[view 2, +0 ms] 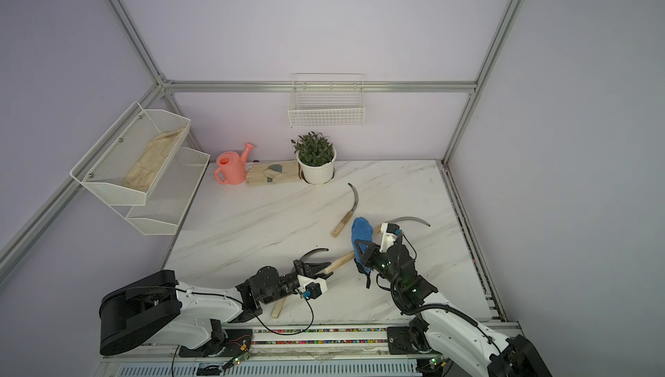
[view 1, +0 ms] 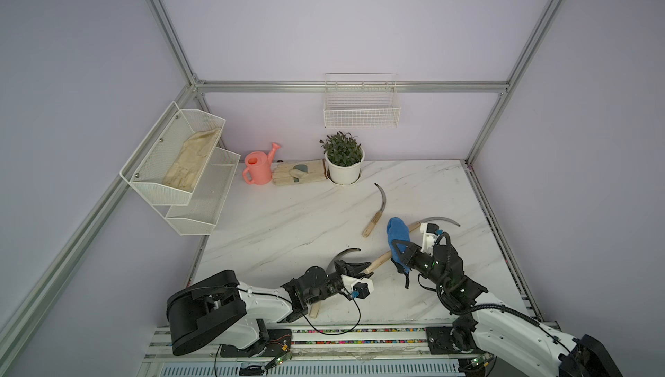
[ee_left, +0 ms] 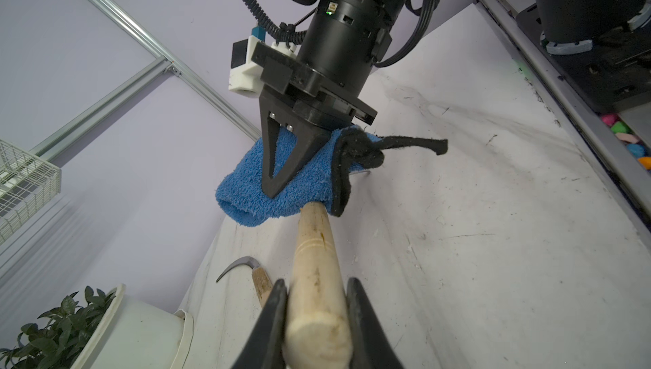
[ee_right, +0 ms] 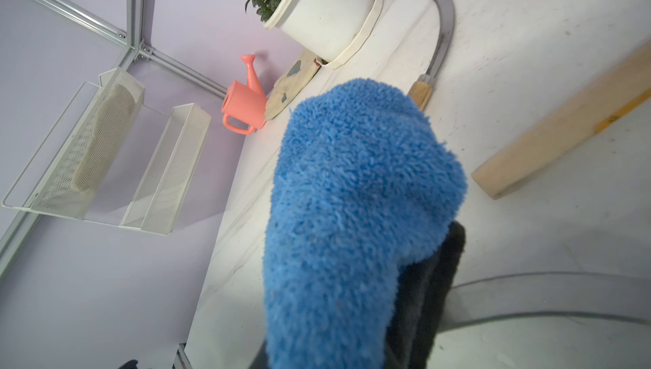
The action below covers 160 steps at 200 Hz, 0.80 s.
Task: Wipe small sickles with rags
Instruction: Wipe the small sickle.
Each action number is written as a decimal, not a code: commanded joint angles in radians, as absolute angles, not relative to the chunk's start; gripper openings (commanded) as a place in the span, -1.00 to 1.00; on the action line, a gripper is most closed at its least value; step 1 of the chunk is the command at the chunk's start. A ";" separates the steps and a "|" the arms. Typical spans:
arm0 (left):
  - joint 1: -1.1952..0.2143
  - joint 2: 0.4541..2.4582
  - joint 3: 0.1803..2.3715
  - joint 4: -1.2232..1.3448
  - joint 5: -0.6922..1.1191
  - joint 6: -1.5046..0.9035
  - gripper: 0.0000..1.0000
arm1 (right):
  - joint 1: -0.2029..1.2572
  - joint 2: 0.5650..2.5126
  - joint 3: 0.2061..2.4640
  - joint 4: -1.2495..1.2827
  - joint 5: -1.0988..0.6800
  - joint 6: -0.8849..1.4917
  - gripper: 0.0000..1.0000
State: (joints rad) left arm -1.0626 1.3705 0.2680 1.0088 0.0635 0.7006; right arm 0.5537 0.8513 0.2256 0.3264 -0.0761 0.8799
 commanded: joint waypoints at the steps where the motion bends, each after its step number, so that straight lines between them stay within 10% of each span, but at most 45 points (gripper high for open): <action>1: -1.074 1.371 0.249 1.037 0.106 0.704 -1.00 | 0.569 0.883 0.266 0.318 -0.060 0.865 -1.00; 160: -1.075 1.340 0.220 1.064 0.098 0.698 -1.00 | 0.357 0.687 0.061 0.023 0.176 1.056 -1.00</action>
